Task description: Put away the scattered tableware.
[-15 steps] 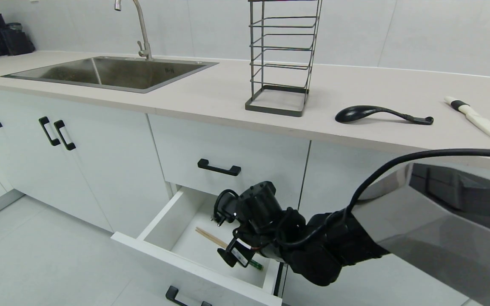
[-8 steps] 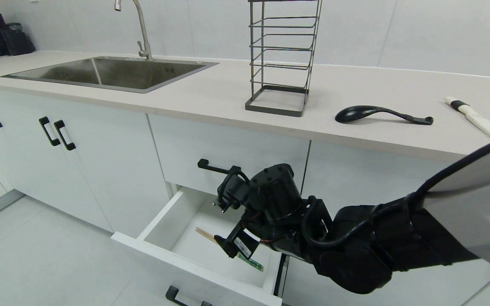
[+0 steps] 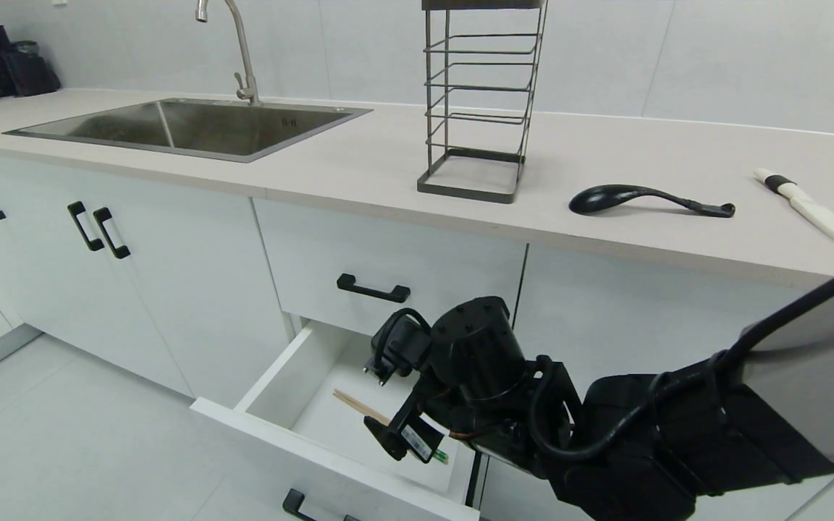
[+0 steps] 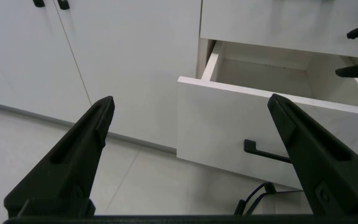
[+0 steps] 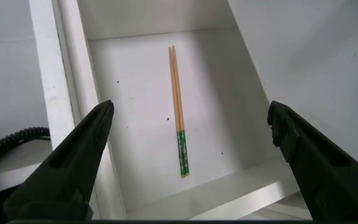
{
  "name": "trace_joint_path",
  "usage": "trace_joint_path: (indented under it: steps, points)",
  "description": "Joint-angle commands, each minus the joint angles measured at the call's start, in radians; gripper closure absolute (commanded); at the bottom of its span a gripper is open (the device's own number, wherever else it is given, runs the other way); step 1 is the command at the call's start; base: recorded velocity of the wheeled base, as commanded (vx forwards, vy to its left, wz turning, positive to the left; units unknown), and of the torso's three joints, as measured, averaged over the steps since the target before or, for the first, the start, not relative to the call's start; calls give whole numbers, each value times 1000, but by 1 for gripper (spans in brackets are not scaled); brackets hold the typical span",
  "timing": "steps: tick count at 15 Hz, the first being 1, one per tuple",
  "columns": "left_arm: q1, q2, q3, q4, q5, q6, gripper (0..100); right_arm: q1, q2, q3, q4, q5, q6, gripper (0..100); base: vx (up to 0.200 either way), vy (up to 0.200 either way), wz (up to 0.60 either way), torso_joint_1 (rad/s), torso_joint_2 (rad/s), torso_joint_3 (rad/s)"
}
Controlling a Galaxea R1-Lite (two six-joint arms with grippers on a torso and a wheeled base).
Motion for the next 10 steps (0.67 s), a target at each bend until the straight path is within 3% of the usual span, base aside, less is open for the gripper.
trace_joint_path:
  steps: [1, 5, 10]
  points:
    - [0, 1, 0, 1, 0, 0, 0, 4, 0, -2, 1, 0, 1, 0, 0, 0, 0, 193, -100, -17]
    - [0, 1, 0, 1, 0, 0, 0, 15, 2, -2, -34, 0, 5, 0, 0, 0, 0, 249, -155, -156]
    - [0, 1, 0, 1, 0, 0, 0, 27, 6, -8, -40, 0, 5, 0, 0, 0, 0, 199, -587, -196]
